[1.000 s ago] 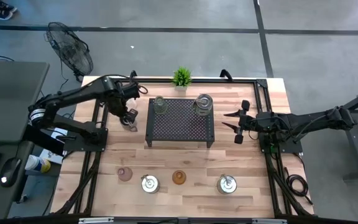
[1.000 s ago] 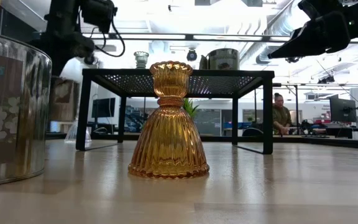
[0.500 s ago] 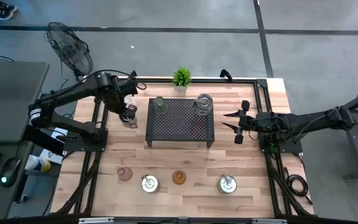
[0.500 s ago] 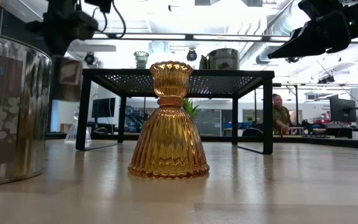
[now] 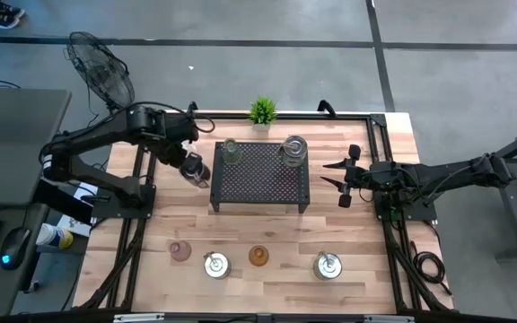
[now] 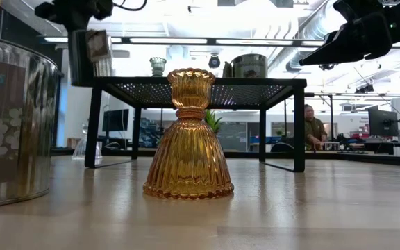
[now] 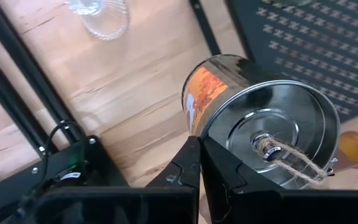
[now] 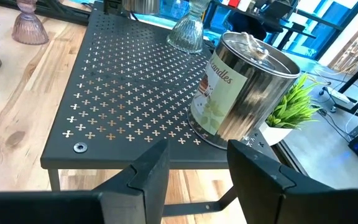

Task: Pick & Place candle stick holders
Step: Put the orange scented candle on the shelf

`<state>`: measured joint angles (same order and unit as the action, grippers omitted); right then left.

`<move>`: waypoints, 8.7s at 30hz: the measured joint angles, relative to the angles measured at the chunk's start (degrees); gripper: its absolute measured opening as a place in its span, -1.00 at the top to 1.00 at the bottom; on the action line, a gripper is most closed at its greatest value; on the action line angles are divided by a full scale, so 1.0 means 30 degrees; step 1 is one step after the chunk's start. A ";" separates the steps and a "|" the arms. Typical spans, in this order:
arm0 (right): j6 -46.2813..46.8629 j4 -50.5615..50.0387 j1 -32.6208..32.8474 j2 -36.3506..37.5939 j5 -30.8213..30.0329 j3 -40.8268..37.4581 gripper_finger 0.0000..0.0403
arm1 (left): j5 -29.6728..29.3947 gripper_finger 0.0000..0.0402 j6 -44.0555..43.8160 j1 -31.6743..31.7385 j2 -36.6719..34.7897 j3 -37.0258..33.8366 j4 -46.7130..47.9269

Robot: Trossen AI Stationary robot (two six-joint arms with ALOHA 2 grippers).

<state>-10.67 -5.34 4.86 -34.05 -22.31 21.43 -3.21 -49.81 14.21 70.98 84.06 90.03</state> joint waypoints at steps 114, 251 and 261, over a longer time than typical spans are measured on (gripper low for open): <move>0.0632 -0.0284 0.0004 -0.0042 0.0430 0.0000 0.24 | -0.0544 0.97 0.4610 -0.2240 0.5078 0.1744 -0.9702; 0.3893 -2.0172 -0.3978 -2.7939 0.8361 3.5037 0.24 | -0.3248 0.39 1.2433 -0.2242 -1.9001 -1.8787 -2.0310; 0.3602 -1.9484 -0.3985 -2.7902 0.8578 3.3638 0.24 | -0.3245 0.39 1.2339 -0.2240 -1.9001 -1.8787 -2.0236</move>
<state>0.14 -63.80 -7.09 -117.75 3.43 122.34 -12.94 -12.80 7.49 13.98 27.70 29.33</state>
